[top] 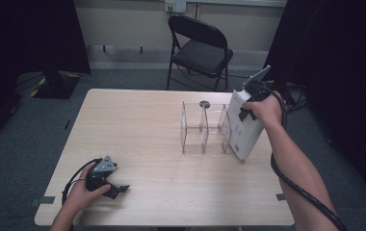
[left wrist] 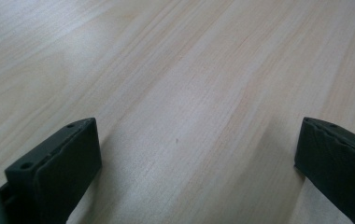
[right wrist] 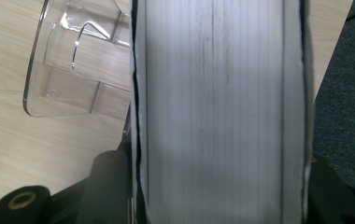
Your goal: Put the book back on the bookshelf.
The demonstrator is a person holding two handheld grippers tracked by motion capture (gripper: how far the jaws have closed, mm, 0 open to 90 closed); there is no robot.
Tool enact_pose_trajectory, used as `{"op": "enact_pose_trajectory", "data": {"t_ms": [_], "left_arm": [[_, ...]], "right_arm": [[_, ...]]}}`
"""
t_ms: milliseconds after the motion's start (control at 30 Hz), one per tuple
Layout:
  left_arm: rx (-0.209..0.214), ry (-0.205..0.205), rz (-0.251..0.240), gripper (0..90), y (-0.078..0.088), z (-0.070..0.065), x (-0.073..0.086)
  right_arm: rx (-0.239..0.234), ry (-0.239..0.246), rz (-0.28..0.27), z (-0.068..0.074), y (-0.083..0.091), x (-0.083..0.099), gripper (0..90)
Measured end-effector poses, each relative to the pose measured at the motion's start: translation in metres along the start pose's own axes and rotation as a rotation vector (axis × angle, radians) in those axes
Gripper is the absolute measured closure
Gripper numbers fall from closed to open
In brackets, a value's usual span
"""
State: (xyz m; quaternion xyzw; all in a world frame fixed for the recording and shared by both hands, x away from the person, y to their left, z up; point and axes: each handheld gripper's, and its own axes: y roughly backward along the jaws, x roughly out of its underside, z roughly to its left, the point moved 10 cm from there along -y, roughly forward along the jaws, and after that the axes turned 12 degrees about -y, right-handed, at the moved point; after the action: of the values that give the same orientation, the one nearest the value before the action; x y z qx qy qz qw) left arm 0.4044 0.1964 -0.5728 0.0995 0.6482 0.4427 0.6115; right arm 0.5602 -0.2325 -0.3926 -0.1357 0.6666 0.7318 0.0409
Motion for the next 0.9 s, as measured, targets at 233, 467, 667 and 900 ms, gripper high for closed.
{"op": "enact_pose_trajectory", "data": {"t_ms": [233, 467, 667, 900], "left_arm": [[0.000, -0.001, 0.000, 0.0, 0.000, 0.000, 0.000], [0.000, 0.001, -0.002, 0.0, 0.000, 0.000, 0.000], [0.001, 0.000, -0.002, 0.0, 0.000, 0.000, 0.000], [0.001, 0.000, -0.002, 0.0, 0.000, 0.000, 0.000]], "right_arm": [[0.005, -0.010, 0.000, 0.001, -0.002, -0.002, 52.5], [0.003, -0.025, -0.006, 0.000, -0.005, -0.005, 52.5], [-0.003, -0.042, -0.014, 0.000, -0.006, -0.008, 52.5], [0.005, -0.059, -0.016, 0.000, -0.006, -0.010, 52.5]]}}
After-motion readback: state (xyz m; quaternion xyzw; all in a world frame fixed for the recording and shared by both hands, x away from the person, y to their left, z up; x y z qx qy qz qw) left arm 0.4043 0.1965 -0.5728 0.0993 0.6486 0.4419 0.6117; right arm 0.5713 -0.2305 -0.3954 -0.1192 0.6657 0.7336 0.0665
